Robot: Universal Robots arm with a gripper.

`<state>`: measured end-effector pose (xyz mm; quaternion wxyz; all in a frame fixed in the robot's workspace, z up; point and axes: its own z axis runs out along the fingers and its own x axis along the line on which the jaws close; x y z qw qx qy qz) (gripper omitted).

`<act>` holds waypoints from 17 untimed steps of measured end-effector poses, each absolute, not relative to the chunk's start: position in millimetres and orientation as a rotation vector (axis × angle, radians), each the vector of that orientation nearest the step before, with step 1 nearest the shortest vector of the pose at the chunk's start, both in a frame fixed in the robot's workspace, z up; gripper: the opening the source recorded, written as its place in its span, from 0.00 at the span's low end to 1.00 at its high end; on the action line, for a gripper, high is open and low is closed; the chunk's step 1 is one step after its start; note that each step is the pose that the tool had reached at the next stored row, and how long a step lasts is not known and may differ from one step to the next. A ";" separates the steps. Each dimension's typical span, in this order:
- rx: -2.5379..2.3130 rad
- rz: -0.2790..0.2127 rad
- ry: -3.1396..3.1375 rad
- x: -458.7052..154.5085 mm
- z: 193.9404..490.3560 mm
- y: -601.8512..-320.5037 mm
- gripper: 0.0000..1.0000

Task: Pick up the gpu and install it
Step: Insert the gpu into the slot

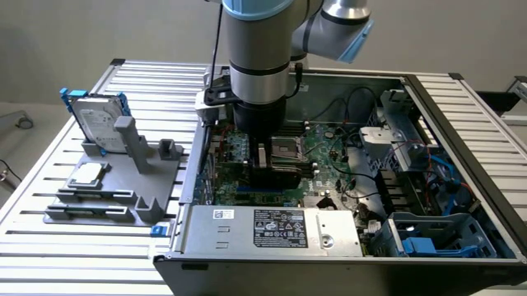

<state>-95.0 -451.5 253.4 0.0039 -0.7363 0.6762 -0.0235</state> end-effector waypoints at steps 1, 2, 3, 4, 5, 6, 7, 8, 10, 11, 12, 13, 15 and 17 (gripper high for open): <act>-2.308 -0.074 2.119 -95.0 253.4 -451.5 0.27; -2.308 -0.074 2.119 -95.0 253.5 -451.5 0.27; -2.307 -0.074 2.119 -95.0 253.4 -451.5 0.27; -2.307 -0.074 2.119 -95.0 253.4 -451.5 0.27; -2.307 -0.075 2.118 -94.9 253.4 -451.5 0.27; -2.307 -0.076 2.118 -95.0 253.4 -451.5 0.27; -2.306 -0.077 2.118 -95.0 253.4 -451.5 0.27; -2.305 -0.079 2.117 -95.0 253.4 -451.5 0.27; -2.303 -0.084 2.115 -95.1 253.4 -451.5 0.27; -2.301 -0.088 2.114 -95.1 253.3 -451.5 0.27; -2.299 -0.092 2.112 -95.1 253.2 -451.5 0.27; -2.297 -0.096 2.110 -95.0 253.1 -451.5 0.27; -2.295 -0.100 2.108 -95.4 252.9 -451.5 0.27; -2.294 -0.101 2.107 -96.5 252.8 -451.5 0.27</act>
